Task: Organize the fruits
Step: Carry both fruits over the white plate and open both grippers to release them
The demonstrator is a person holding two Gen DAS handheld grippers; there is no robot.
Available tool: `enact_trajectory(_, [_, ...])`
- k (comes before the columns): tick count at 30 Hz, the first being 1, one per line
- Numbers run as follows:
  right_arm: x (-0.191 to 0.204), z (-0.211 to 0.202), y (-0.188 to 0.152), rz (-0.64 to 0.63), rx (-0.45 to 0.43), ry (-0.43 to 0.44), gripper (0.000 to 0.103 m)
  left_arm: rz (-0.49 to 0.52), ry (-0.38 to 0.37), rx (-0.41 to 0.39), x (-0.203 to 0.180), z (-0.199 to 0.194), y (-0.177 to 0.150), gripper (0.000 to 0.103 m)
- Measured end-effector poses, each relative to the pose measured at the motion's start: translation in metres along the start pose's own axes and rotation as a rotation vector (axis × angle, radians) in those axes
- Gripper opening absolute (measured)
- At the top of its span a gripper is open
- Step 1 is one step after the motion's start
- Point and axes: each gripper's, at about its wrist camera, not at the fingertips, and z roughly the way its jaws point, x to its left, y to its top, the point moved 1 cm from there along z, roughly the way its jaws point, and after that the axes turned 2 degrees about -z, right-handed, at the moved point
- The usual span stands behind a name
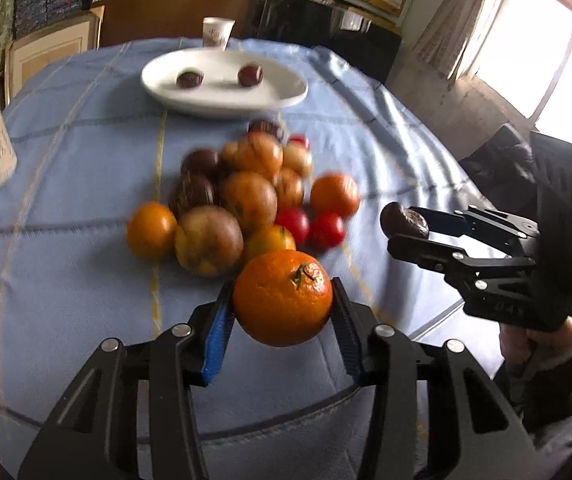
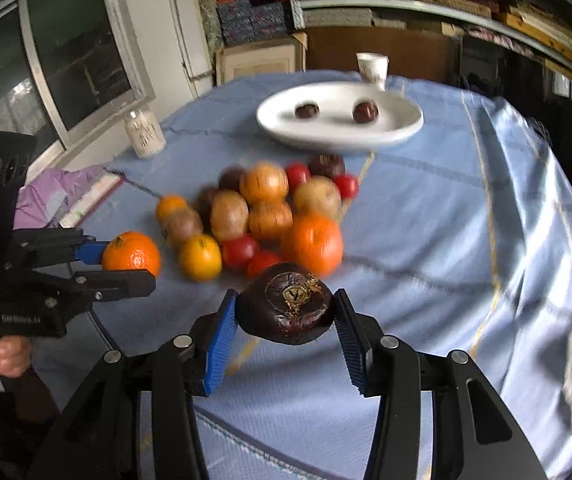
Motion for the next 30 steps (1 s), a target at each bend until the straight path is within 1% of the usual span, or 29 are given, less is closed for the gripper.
enact_trajectory(1, [-0.002, -0.005, 0.014, -0.008, -0.018, 0.010, 0.049, 0.005, -0.007, -0.007, 0.002, -0.004, 0.008, 0.045])
enact_trajectory(2, [-0.004, -0.008, 0.023, -0.013, -0.032, 0.011, 0.049, 0.012, -0.012, -0.021, 0.005, -0.010, 0.024, 0.045])
enact_trajectory(4, [-0.009, -0.010, 0.050, -0.030, -0.079, -0.002, 0.049, 0.025, 0.001, -0.046, 0.009, -0.014, 0.051, 0.046])
enact_trajectory(6, [-0.019, -0.004, 0.081, -0.028, -0.120, -0.024, 0.049, 0.032, 0.024, -0.074, 0.018, -0.012, 0.090, 0.046])
enact_trajectory(8, [-0.033, 0.009, 0.108, -0.009, -0.139, -0.033, 0.049, 0.023, 0.039, -0.090, 0.025, -0.004, 0.120, 0.046])
enact_trajectory(11, [-0.060, 0.044, 0.144, 0.057, -0.129, -0.044, 0.049, 0.017, 0.096, -0.098, 0.038, 0.031, 0.171, 0.046])
enact_trajectory(14, [-0.083, 0.087, 0.166, 0.100, -0.085, -0.069, 0.049, -0.012, 0.126, -0.049, 0.055, 0.076, 0.201, 0.046])
enact_trajectory(18, [-0.102, 0.138, 0.177, 0.129, -0.013, -0.084, 0.049, -0.038, 0.155, 0.018, 0.073, 0.122, 0.215, 0.045])
enact_trajectory(21, [-0.108, 0.159, 0.179, 0.139, 0.010, -0.074, 0.049, -0.036, 0.169, 0.042, 0.081, 0.143, 0.217, 0.046])
enact_trajectory(23, [-0.108, 0.167, 0.180, 0.132, 0.019, -0.080, 0.049, -0.035, 0.168, 0.059, 0.081, 0.154, 0.219, 0.046])
enact_trajectory(27, [-0.107, 0.174, 0.182, 0.121, 0.021, -0.082, 0.049, -0.032, 0.175, 0.069, 0.083, 0.162, 0.220, 0.046])
enact_trajectory(28, [-0.109, 0.173, 0.183, 0.118, 0.019, -0.081, 0.055, -0.030, 0.182, 0.076, 0.085, 0.164, 0.221, 0.047])
enact_trajectory(29, [-0.109, 0.171, 0.184, 0.118, 0.017, -0.082, 0.061, -0.029, 0.186, 0.083, 0.085, 0.165, 0.220, 0.061])
enact_trajectory(30, [-0.109, 0.163, 0.184, 0.128, 0.003, -0.085, 0.064, -0.033, 0.194, 0.079, 0.086, 0.160, 0.220, 0.068])
